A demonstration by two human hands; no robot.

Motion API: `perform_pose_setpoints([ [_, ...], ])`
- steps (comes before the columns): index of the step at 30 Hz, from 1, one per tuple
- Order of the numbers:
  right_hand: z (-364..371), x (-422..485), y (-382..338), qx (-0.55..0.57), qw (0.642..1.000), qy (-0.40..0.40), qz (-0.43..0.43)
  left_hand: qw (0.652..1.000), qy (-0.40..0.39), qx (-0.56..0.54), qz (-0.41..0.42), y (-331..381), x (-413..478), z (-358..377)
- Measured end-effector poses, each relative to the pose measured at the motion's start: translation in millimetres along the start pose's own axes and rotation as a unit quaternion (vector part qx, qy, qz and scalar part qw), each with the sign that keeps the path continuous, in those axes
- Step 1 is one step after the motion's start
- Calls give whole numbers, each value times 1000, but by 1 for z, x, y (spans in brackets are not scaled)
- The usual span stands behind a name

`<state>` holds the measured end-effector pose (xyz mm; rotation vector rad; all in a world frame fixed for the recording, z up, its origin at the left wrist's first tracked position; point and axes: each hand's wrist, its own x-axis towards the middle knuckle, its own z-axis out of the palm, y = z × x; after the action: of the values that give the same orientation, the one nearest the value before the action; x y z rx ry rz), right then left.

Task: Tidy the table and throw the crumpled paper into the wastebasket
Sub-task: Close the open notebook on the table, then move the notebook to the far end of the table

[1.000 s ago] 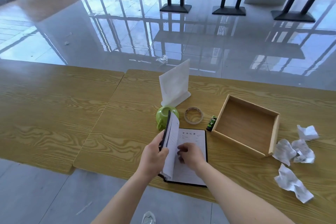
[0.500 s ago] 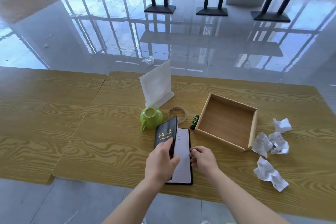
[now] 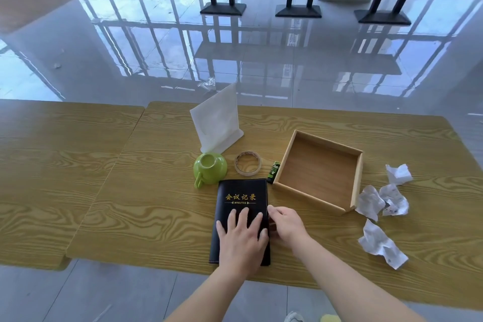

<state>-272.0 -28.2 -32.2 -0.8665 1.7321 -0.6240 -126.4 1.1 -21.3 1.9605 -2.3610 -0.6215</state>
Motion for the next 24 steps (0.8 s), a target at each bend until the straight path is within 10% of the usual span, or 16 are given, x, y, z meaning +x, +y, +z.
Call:
perform_pose_setpoints([
  [15,22,-3,-19,-262,961,90,-3,983,6,-154,-95,-64,-2,-13],
  [24,27,-4,-10,-175,978,106,31,974,1,-188,-126,-60,8,-13],
])
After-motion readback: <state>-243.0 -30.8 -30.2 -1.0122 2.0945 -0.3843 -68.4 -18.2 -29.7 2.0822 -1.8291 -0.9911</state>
